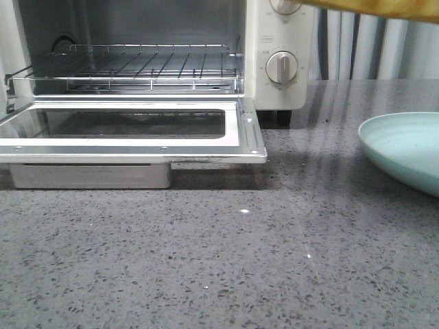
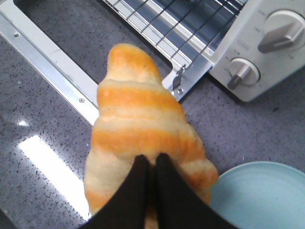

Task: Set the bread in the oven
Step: 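Lift the bread roll with the right gripper and carry it into the oven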

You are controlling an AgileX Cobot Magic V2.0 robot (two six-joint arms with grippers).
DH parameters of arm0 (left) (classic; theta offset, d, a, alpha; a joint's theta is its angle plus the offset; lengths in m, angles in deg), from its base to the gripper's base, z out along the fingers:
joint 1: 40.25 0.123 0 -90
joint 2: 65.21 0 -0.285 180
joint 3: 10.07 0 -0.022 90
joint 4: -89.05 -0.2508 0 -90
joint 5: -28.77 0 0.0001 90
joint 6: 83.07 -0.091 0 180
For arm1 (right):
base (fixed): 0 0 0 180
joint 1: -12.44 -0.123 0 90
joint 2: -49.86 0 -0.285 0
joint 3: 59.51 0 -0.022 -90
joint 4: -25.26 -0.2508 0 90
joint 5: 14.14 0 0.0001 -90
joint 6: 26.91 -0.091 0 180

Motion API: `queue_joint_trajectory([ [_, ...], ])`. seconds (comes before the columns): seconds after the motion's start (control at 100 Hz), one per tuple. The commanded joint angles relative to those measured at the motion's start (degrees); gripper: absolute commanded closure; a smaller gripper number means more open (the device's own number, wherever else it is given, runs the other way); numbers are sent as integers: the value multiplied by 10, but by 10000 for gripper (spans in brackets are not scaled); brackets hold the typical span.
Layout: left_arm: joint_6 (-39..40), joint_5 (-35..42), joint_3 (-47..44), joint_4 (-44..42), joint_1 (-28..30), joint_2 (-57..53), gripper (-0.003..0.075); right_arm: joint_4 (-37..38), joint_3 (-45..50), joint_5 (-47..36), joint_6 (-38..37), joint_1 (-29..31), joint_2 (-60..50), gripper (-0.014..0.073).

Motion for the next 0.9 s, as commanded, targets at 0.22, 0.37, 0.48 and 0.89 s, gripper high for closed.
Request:
queue_joint_trajectory([
  [0.22,1,42,19,-5,-5,3,740,-24,-68,-70,63,-1,43,666],
  [0.37,1,42,19,-5,-5,3,740,-32,-96,-76,83,-1,81,666],
  [0.48,1,42,19,-5,-5,3,740,-32,-121,-76,87,-1,108,666],
  [0.89,1,42,19,-6,-5,3,740,-32,-199,-72,96,-1,183,666],
])
